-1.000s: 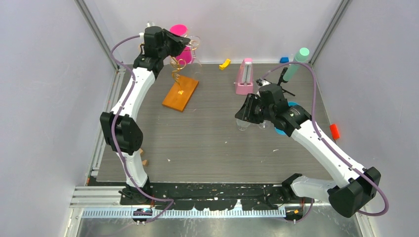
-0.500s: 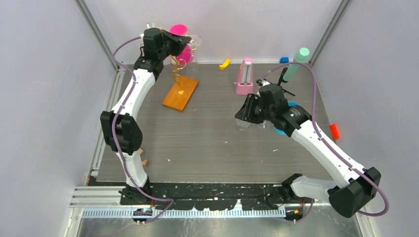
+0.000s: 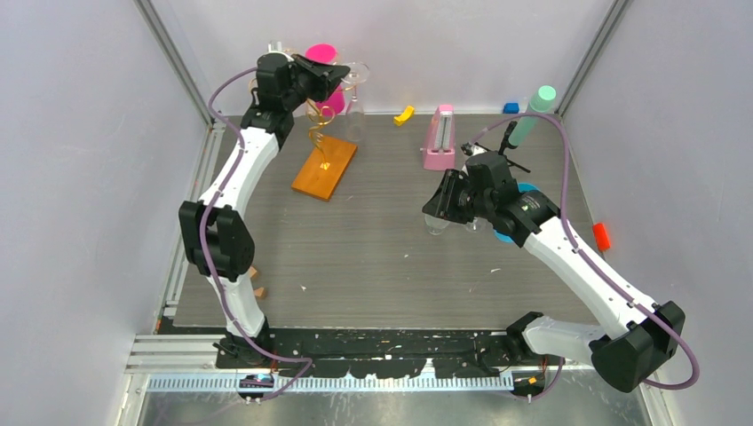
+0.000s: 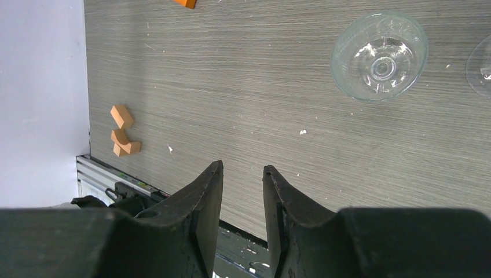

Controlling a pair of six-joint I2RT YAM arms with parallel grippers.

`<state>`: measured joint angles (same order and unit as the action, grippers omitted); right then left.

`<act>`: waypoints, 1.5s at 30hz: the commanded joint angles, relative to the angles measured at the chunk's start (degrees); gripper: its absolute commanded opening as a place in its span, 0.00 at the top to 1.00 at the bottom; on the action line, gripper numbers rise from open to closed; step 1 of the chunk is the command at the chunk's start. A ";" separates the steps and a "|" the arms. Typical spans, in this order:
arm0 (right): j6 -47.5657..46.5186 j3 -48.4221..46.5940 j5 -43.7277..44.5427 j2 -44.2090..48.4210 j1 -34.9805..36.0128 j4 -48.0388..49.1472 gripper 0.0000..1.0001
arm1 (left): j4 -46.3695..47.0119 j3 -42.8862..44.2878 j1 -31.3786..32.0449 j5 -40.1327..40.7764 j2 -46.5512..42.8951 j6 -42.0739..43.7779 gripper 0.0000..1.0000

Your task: Take the wine glass off the wine glass rack

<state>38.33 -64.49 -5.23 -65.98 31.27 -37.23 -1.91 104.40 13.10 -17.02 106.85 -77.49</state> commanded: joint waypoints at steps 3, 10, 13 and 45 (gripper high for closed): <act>1.14 0.15 -0.51 1.29 0.02 2.96 0.63 | 3.62 -0.29 0.08 -2.62 -6.05 1.68 1.00; 1.68 -0.08 -1.71 0.86 0.02 3.72 0.63 | 4.68 -3.09 -0.30 -1.23 -8.95 2.26 1.00; 2.01 -0.40 -2.09 0.76 0.02 3.74 0.63 | 3.90 -3.61 -0.64 0.39 -9.92 3.45 1.00; 2.10 0.33 -2.24 2.29 0.02 3.66 0.63 | 13.19 2.60 -0.71 6.32 0.12 5.86 1.00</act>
<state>40.69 -64.03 -7.42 -65.84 31.27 -35.18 4.56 103.22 12.32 -9.23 106.48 -70.39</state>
